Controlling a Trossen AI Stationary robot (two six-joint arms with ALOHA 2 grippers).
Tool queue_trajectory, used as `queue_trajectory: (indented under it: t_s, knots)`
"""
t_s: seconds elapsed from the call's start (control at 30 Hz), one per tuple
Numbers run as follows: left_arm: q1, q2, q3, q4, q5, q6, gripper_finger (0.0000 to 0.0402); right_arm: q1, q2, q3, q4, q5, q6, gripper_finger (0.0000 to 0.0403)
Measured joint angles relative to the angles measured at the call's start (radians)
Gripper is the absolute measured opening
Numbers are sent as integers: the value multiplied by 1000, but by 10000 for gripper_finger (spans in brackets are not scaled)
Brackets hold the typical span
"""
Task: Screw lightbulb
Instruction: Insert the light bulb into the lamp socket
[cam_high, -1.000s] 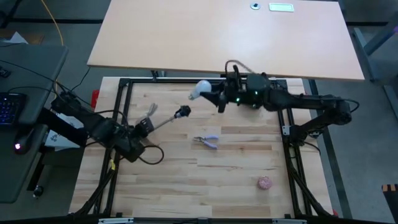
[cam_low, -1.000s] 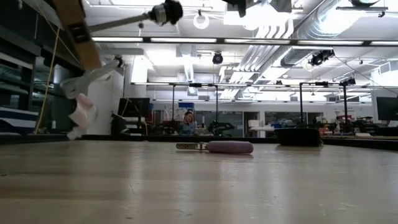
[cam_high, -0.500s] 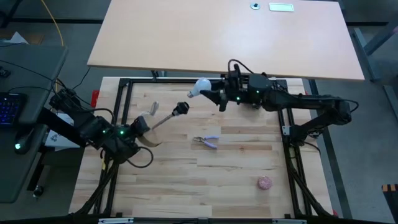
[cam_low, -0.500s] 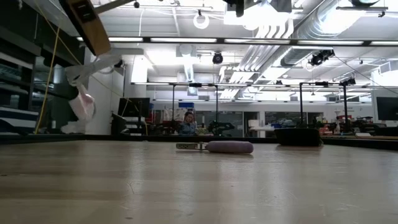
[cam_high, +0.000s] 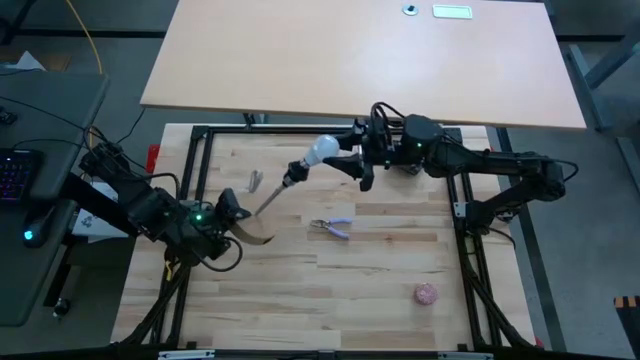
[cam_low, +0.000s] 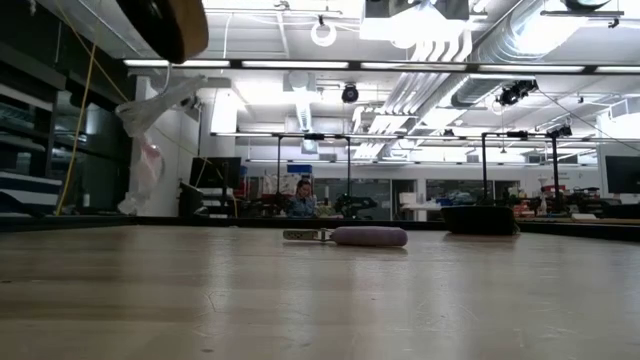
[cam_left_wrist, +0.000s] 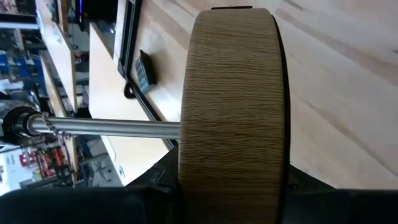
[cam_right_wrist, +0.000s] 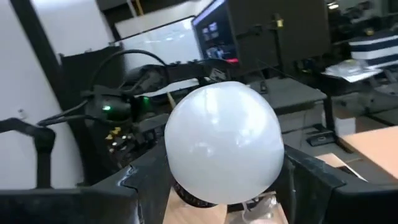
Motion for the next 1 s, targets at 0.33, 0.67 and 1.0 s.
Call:
queue_trajectory:
  t_s: [0.33, 0.67, 1.0]
  knots:
    - [-7, 0, 0, -92, -12, 32, 107, -27, -6, 0, -71, -76, 24, 233]
    - [20, 1, -1, -86, -25, 91, 107, -28, -8, 1, -87, -137, -53, 233]
    - [21, 11, -2, 24, -26, 48, 107, -27, -8, 2, -97, -124, -104, 233]
